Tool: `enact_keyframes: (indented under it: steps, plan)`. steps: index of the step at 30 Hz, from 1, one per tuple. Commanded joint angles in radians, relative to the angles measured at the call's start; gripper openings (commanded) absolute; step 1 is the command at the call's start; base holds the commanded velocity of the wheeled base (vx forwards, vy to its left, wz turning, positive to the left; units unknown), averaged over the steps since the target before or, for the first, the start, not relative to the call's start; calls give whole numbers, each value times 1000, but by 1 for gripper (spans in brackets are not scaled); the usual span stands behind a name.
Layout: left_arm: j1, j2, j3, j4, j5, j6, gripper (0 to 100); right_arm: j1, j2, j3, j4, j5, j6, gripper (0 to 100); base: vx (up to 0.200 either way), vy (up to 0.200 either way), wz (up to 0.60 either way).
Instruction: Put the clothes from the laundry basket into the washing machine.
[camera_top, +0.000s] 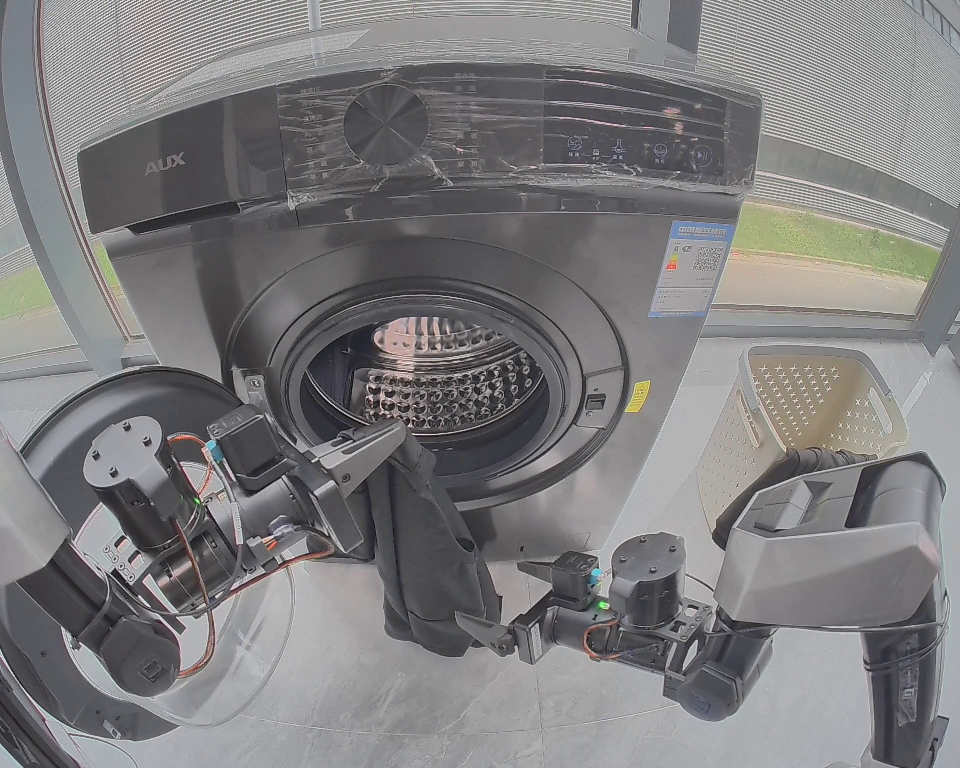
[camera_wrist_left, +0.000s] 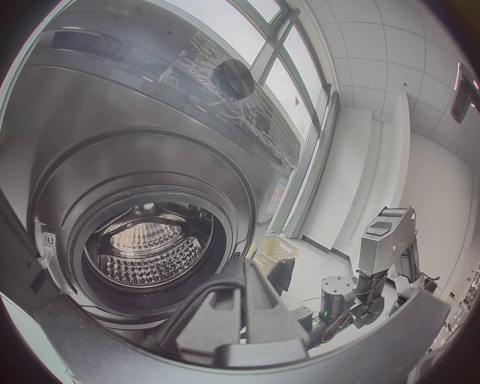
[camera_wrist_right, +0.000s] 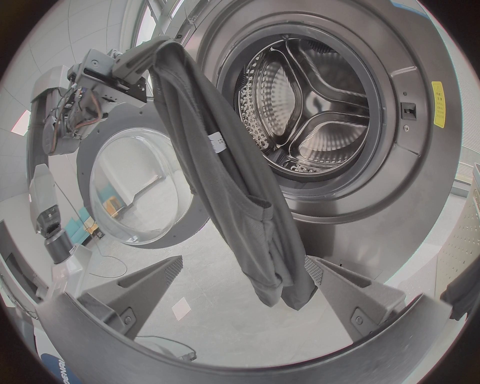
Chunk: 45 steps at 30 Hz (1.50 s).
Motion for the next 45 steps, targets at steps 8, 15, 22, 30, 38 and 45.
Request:
enact_keyframes:
  steps: [8,15,22,30,38,45]
  plan:
    - [-4,2,2,0,0,1,0,-23,187,-230,20,-1,1,100,0,0,0]
    - [-4,2,2,-2,0,1,0,-19,238,-299,3,-3,2,100,0,0,0]
    - [2,8,2,0,0,-1,0,-16,225,-286,-24,3,5,0,0,0,0]
    - [59,20,12,-2,-6,7,0,-16,107,-171,-69,-7,13,0,0,0,0]
    - [67,2,46,-2,-9,10,0,-36,-164,20,-55,-67,18,0,0,0,0]
    - [67,-10,49,-2,-9,10,0,-42,-348,126,-50,-78,28,0,0,0,0]
